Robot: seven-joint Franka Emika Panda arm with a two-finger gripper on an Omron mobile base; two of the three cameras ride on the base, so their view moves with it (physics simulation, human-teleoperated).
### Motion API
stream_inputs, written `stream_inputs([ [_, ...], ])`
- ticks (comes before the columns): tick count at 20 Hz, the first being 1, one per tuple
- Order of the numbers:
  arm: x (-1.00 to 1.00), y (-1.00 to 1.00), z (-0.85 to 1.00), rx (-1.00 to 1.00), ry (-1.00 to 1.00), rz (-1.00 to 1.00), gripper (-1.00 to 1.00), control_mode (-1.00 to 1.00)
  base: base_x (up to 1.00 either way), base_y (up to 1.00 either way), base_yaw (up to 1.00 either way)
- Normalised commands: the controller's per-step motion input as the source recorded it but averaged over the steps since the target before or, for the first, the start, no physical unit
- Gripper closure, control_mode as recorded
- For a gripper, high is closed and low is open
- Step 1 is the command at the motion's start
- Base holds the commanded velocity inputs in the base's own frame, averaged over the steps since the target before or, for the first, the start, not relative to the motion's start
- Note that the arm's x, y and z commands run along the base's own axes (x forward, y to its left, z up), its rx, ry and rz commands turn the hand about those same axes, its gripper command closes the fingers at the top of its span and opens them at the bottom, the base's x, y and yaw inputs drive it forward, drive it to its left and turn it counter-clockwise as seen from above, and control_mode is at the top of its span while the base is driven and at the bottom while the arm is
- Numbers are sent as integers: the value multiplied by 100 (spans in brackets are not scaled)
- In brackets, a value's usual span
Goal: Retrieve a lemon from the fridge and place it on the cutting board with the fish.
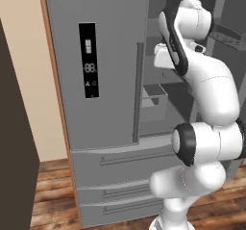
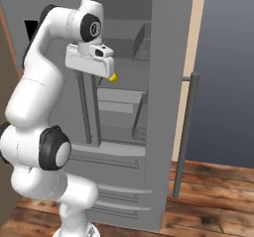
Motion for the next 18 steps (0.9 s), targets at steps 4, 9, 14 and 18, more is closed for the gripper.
stream_inputs([
  [4,0,74,0,-16,-77,-12,-100,-100,0,0,0],
  [9,4,13,0,-18,-48,1,-100,-100,0,0,0],
  [14,9,0,3,-1,-37,6,-100,-100,0,0,0],
  [18,29,23,10,0,-23,10,-100,-100,0,0,0],
])
